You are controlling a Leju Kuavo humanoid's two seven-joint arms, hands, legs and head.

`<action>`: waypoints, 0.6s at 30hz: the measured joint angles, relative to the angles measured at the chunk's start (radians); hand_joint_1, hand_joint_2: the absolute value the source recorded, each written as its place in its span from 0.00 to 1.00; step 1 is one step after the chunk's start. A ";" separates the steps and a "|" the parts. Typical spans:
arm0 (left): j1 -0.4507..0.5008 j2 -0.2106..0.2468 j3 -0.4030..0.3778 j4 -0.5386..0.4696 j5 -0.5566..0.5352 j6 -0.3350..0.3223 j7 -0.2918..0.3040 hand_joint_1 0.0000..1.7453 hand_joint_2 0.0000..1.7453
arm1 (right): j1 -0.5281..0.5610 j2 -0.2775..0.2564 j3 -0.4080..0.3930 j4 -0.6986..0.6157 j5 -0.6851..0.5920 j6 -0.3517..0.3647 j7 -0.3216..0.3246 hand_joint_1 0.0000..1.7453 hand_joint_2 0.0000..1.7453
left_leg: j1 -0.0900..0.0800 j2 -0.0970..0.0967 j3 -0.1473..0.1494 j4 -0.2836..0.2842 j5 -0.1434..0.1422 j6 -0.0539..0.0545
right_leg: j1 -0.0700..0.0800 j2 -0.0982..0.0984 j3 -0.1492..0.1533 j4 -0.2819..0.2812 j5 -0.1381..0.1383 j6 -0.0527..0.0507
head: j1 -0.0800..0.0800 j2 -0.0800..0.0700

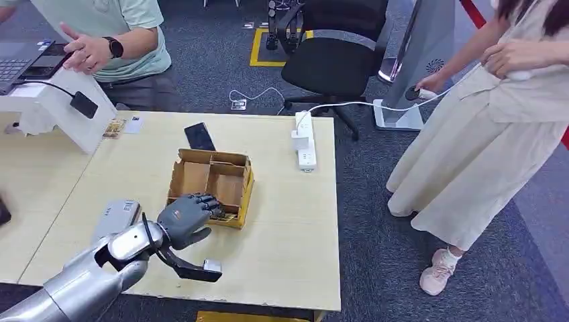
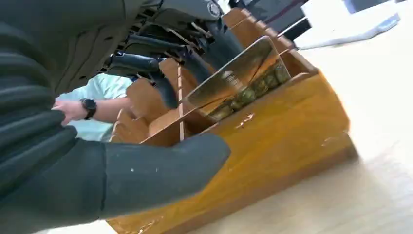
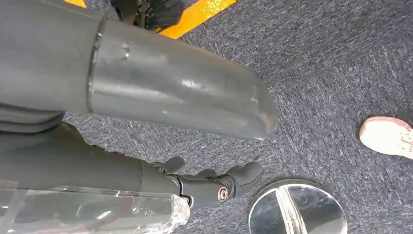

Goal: Pass the card to the sensor for recognition and then transmit it.

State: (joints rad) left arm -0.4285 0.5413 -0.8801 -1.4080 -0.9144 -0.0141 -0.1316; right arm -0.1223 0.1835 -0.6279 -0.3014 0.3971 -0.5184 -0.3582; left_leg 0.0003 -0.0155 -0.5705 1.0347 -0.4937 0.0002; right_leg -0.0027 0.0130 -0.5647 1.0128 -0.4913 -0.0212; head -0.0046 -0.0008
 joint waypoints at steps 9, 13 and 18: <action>0.002 0.009 -0.002 -0.009 0.015 -0.006 -0.001 1.00 1.00 | 0.000 0.000 0.000 0.000 0.001 -0.001 -0.001 0.00 0.00 | 0.000 0.000 0.000 0.000 0.000 0.000 | 0.000 0.000 0.000 0.000 0.000 0.000 | 0.000 0.000; 0.004 0.011 -0.006 -0.017 0.017 -0.003 -0.001 1.00 1.00 | -0.001 0.000 0.000 0.000 0.001 -0.001 -0.002 0.00 0.00 | 0.000 0.000 0.000 0.000 0.000 0.000 | 0.000 0.000 0.000 0.000 0.000 0.000 | 0.000 0.000; 0.008 0.015 -0.014 -0.035 0.025 0.009 -0.001 1.00 1.00 | -0.002 0.000 0.000 0.000 0.001 -0.003 -0.001 0.00 0.00 | 0.000 0.000 0.000 0.000 0.000 0.000 | 0.000 0.000 0.000 0.000 0.000 0.000 | 0.000 0.000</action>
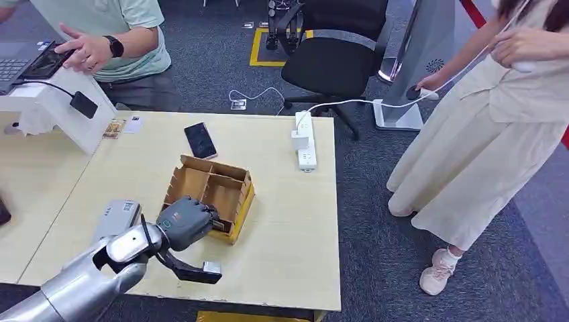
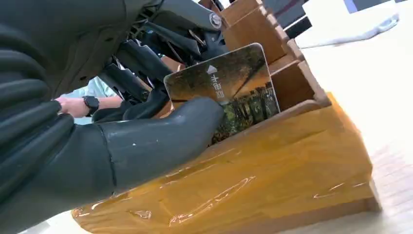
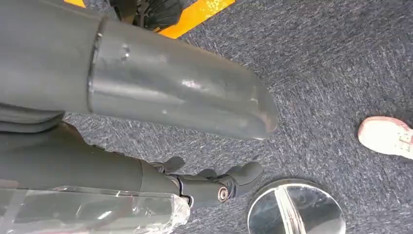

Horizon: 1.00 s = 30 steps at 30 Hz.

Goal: Pass the card to the sensor for recognition and then transmit it.

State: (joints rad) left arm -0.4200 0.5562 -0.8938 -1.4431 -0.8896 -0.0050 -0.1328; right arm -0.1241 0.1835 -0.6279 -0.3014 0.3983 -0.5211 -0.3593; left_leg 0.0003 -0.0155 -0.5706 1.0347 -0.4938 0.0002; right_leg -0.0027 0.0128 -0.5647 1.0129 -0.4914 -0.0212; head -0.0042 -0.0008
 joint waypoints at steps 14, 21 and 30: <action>0.040 0.021 0.003 -0.094 -0.006 0.081 0.016 1.00 1.00 | 0.004 0.000 0.000 0.002 -0.001 -0.009 0.001 0.00 0.00 | 0.000 0.000 0.000 0.000 0.000 0.000 | 0.000 0.000 0.000 0.000 0.000 0.000 | 0.000 0.000; 0.069 0.044 0.054 -0.153 0.011 0.106 0.031 1.00 1.00 | 0.010 0.000 0.000 0.003 -0.010 -0.009 -0.003 0.00 0.00 | 0.000 0.000 0.000 0.000 0.000 0.000 | 0.000 0.000 0.000 0.000 0.000 0.000 | 0.000 0.000; 0.072 0.030 0.211 -0.178 0.008 0.144 0.037 1.00 1.00 | 0.014 0.000 0.000 0.003 0.000 -0.007 -0.009 0.00 0.00 | 0.000 0.000 0.000 0.000 0.001 0.000 | 0.000 0.000 0.000 0.000 0.000 0.000 | 0.000 0.000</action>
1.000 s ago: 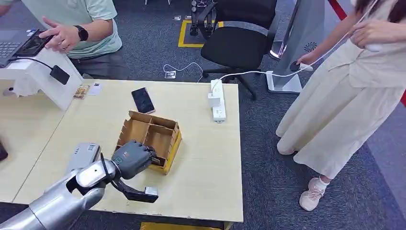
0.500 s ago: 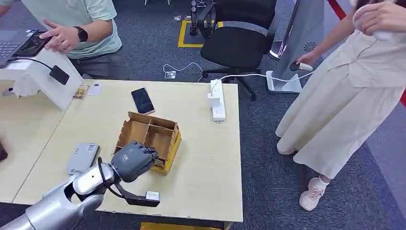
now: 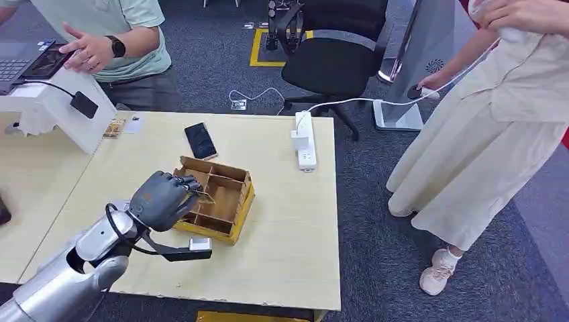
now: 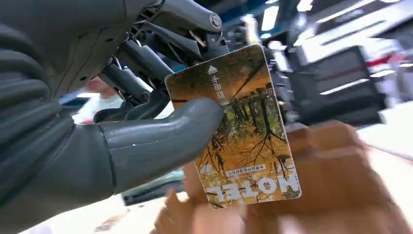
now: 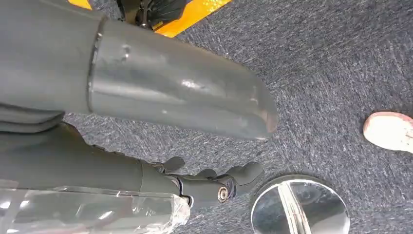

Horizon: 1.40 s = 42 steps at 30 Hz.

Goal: Pass the card to the sensor for recognition and then transmit it.

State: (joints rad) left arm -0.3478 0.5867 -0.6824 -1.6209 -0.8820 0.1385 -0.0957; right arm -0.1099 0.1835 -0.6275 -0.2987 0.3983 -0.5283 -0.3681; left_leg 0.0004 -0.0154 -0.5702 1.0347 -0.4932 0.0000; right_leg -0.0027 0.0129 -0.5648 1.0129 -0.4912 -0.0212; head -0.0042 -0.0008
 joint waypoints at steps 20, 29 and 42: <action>-0.113 -0.181 0.121 0.137 -0.053 0.075 0.053 1.00 1.00 | 0.002 0.009 0.006 0.001 0.017 0.000 0.006 0.00 0.00 | 0.000 0.000 0.000 0.001 0.000 0.000 | 0.000 0.000 0.000 0.000 0.000 0.000 | 0.000 0.000; -0.132 -0.202 0.151 0.176 -0.105 0.135 0.100 1.00 1.00 | 0.003 0.009 0.007 0.002 0.021 0.000 0.014 0.00 0.00 | 0.000 0.000 0.000 0.001 0.000 0.001 | 0.000 0.000 0.000 0.000 0.000 0.000 | 0.000 0.000; -0.246 -0.204 0.261 0.402 -0.118 0.179 0.137 1.00 1.00 | 0.006 0.017 0.023 0.007 0.017 0.001 0.022 0.00 0.00 | 0.000 0.001 0.000 0.000 0.001 0.000 | 0.000 0.001 0.000 0.001 0.001 -0.001 | 0.000 0.000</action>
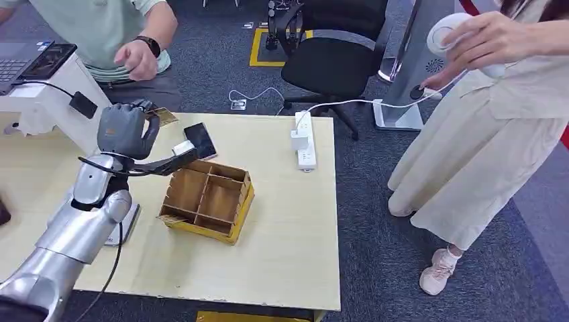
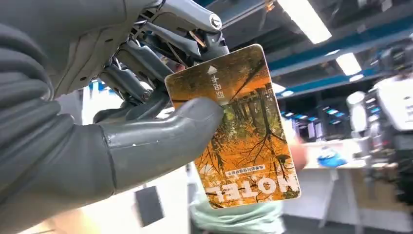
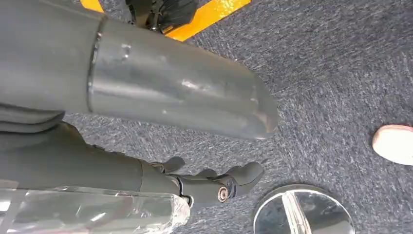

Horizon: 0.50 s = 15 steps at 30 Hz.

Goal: Pass the card to the sensor for recognition and then transmit it.

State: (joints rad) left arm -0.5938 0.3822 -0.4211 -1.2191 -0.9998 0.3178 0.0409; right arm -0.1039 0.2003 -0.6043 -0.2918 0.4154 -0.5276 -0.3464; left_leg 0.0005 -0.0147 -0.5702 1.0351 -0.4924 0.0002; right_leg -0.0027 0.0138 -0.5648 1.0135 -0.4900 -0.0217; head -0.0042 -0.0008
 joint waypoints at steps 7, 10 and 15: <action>0.014 0.035 0.053 0.050 -0.014 0.010 0.040 1.00 1.00 | 0.003 0.000 0.000 0.002 -0.013 -0.001 -0.001 0.00 0.00 | 0.000 0.000 0.000 0.000 0.000 0.000 | 0.000 0.000 0.000 0.000 0.000 0.000 | 0.000 0.000; 0.018 0.041 0.058 0.052 -0.014 0.010 0.043 1.00 1.00 | 0.004 0.000 0.000 0.002 -0.014 -0.001 -0.001 0.00 0.00 | 0.000 0.000 0.000 0.000 0.000 0.000 | 0.000 0.000 0.000 0.000 0.000 0.000 | 0.000 0.000; 0.032 0.053 0.073 0.056 -0.015 0.009 0.043 1.00 1.00 | 0.006 0.000 0.000 0.002 -0.014 -0.001 -0.001 0.00 0.00 | 0.000 0.000 0.000 0.000 0.000 0.000 | 0.000 0.000 0.000 0.000 0.000 0.000 | 0.000 0.000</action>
State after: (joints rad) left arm -0.5614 0.4357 -0.3479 -1.1635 -1.0151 0.3270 0.0843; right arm -0.0977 0.2003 -0.6043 -0.2903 0.4009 -0.5283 -0.3471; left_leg 0.0004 -0.0143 -0.5705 1.0348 -0.4925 0.0002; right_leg -0.0027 0.0141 -0.5650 1.0134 -0.4901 -0.0217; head -0.0042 -0.0011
